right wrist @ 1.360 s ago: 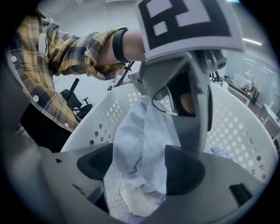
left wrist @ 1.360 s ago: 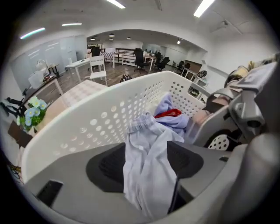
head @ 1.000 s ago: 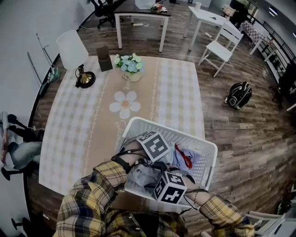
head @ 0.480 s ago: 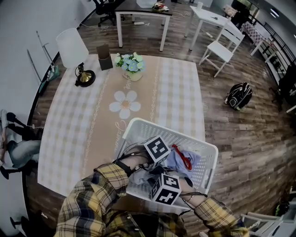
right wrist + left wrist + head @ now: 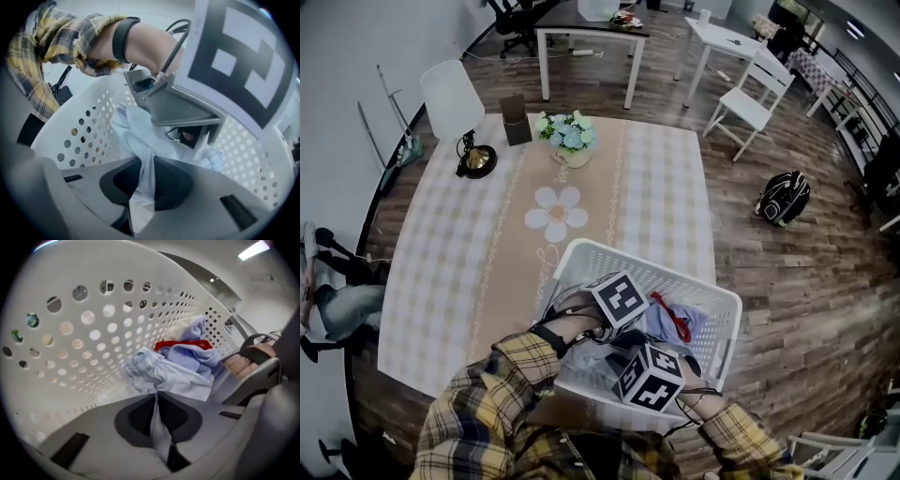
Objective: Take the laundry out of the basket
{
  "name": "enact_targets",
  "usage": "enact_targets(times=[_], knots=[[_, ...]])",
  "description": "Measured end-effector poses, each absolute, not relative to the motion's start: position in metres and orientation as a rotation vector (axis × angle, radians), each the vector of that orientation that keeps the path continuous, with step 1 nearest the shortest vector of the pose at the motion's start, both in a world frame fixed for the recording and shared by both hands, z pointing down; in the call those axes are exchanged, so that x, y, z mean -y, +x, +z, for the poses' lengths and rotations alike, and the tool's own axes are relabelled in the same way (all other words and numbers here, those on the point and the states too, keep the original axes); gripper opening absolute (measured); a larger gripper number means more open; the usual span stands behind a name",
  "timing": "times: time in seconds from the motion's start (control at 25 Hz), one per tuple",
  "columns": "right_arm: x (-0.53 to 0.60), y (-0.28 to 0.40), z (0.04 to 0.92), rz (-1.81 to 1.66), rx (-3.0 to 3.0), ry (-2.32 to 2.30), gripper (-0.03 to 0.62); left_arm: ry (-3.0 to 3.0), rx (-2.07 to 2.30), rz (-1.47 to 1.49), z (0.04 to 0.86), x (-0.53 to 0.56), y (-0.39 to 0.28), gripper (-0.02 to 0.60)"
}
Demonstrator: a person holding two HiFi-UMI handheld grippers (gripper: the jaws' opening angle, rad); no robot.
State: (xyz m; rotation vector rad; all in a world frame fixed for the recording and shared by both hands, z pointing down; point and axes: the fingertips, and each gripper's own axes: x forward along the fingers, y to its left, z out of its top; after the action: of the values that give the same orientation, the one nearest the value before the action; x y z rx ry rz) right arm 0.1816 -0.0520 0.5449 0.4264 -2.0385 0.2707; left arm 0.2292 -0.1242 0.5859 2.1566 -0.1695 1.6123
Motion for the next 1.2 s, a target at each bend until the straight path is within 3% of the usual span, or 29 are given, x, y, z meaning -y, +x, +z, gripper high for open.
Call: enact_targets(times=[0.16, 0.6, 0.88, 1.2], knots=[[0.095, 0.192, 0.523, 0.275, 2.056, 0.486, 0.087, 2.2, 0.199, 1.56, 0.565, 0.165, 0.238, 0.044], [0.094, 0.209, 0.421, 0.184, 2.213, 0.785, 0.083, 2.419, 0.338, 1.264, 0.458, 0.15, 0.246, 0.044], [0.106, 0.193, 0.343, 0.079, 2.377, 1.015, 0.081, 2.581, 0.612, 1.078, 0.37, 0.171, 0.212, 0.044], [0.101, 0.119, 0.298, 0.024, 2.491, 1.018, 0.081, 2.623, 0.728, 0.89, 0.32, 0.165, 0.135, 0.043]])
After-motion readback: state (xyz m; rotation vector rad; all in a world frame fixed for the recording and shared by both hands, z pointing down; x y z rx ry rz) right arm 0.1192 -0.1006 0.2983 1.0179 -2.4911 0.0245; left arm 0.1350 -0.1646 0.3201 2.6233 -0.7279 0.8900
